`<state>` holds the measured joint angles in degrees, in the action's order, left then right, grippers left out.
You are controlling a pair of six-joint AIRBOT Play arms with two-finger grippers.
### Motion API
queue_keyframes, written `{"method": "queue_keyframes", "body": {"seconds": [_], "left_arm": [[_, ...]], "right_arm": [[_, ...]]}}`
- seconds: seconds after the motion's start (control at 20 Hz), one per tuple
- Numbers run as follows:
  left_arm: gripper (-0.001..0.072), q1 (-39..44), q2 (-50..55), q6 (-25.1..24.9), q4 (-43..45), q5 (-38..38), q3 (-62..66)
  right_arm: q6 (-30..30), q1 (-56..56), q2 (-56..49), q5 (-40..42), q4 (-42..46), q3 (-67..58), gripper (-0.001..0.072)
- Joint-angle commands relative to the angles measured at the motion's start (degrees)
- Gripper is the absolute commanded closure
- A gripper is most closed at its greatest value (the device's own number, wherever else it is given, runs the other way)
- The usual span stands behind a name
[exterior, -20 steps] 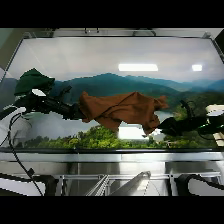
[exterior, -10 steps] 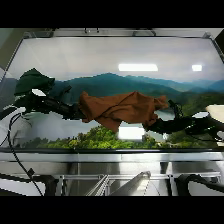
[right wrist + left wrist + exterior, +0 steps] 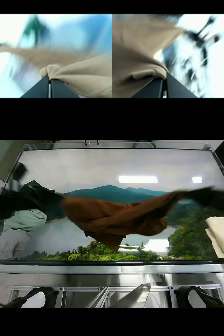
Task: Fold the shirts.
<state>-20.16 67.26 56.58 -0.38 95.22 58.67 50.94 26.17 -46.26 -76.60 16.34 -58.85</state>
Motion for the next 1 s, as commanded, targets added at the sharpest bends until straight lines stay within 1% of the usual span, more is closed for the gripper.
{"method": "queue_keyframes", "body": {"seconds": [0.0,0.05,0.1,0.2,0.3,0.35,0.4,0.5,0.65,0.75,0.85,0.9,0.95], "left_arm": [[0.0685,-11.91,-13.66,-0.09,-31.01,1.68,3.76],[0.0685,-15.56,-15.96,0.35,-32.52,1.75,7.41],[0.0684,-19.34,-18.12,1.88,-32.44,1.4,11.8],[0.0678,-25.66,-20.37,5.14,-30.14,-0.04,19.93],[0.0678,-28.7,-20.5,6.97,-25.66,-0.44,25.33],[0.0678,-28.52,-19.96,7.02,-22.75,-0.57,26.49],[0.0678,-27.32,-18.91,7.61,-19.37,-0.48,26.95],[0.0678,-22.6,-16.22,7.56,-13.6,-1.27,24.48],[0.0678,-10.58,-8.28,7.15,-2.4,-5.81,17.4],[0.0678,-2.6,0.57,4.52,2.99,-9.79,13.6],[0.0678,3.08,12.15,0.92,7.32,-12.04,13.64],[0.0678,5.14,18.62,-0.42,9.14,-12.59,15.32],[0.0677,6.91,25.75,-2.1,9.99,-12.74,17.86]], "right_arm": [[-0.09,10.71,9.68,9.49,-3.96,-16.61,0.0693],[-0.52,13.07,11.15,11.89,-3.87,-20.04,0.0693],[-1.73,14.53,12.15,13.38,-3.5,-22.51,0.0692],[-3.06,15.26,13.31,14.23,-3.5,-25.29,0.0693],[-3.37,15.26,13.88,14.67,-3.56,-25.35,0.0693],[-4.72,15.26,13.75,14.67,-3.56,-25.33,0.0693],[-6.03,15.21,13.14,14.64,-4.07,-25.18,0.0693],[-6.23,14.14,9.49,14.36,-6.25,-24.57,0.0692],[-8.15,4.9,-1.38,14.51,-5.55,-21.0,0.0692],[-8.09,-2.58,-11.56,16.04,0.0,-19.06,0.0692],[-7.19,-8.31,-24.13,16.83,4.72,-18.51,0.0692],[-7.23,-10.08,-30.45,16.85,4.63,-18.53,0.0692],[-7.26,-11.63,-36.87,18.53,4.46,-18.53,0.0692]]}}
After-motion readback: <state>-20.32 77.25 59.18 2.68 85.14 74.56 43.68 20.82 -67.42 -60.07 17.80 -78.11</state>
